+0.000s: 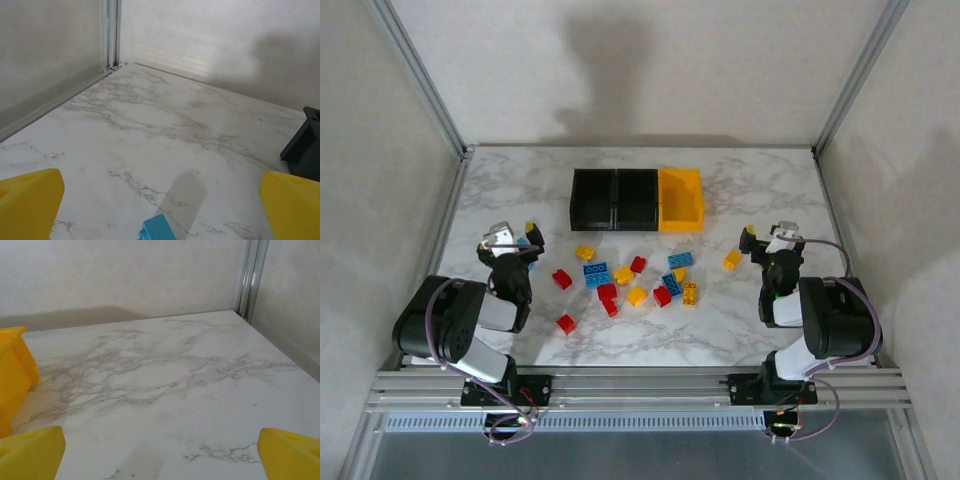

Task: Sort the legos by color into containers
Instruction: Pick up the lego from the center of the table.

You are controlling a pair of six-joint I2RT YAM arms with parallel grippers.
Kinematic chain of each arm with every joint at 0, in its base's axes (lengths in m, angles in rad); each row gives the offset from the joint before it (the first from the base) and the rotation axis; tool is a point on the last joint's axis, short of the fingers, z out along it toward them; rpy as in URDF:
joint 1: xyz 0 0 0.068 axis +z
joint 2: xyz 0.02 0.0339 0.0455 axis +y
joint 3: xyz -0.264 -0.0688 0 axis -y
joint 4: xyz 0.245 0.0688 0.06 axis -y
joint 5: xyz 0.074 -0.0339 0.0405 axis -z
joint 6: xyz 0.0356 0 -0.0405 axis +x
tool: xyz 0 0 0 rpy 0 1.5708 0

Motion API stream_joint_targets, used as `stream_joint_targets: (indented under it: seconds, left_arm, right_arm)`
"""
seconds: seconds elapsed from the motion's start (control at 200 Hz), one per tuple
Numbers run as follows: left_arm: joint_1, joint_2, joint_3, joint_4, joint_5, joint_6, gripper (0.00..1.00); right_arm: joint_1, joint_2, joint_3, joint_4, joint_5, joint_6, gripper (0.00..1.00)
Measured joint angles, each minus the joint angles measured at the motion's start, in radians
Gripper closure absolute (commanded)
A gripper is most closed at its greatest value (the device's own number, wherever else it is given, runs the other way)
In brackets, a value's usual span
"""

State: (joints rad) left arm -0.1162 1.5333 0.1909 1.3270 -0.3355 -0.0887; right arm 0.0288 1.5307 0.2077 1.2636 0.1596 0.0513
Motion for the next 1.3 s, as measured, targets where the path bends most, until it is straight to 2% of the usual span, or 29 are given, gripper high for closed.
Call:
stream_joint_targets:
  seconds: [1.157,1.302]
  left_arm:
    - [0.015,0.000,0.004,-0.005,0.034,-0.001,0.00]
    - [0.025,-0.048,0.013,-0.072,0.019,-0.014,0.01]
  right_arm:
    - [0.000,0.000,0.000,0.000,0.001,-0.003,0.01]
    - [-0.007,-0.108,0.003,-0.102,0.038,0.018,0.01]
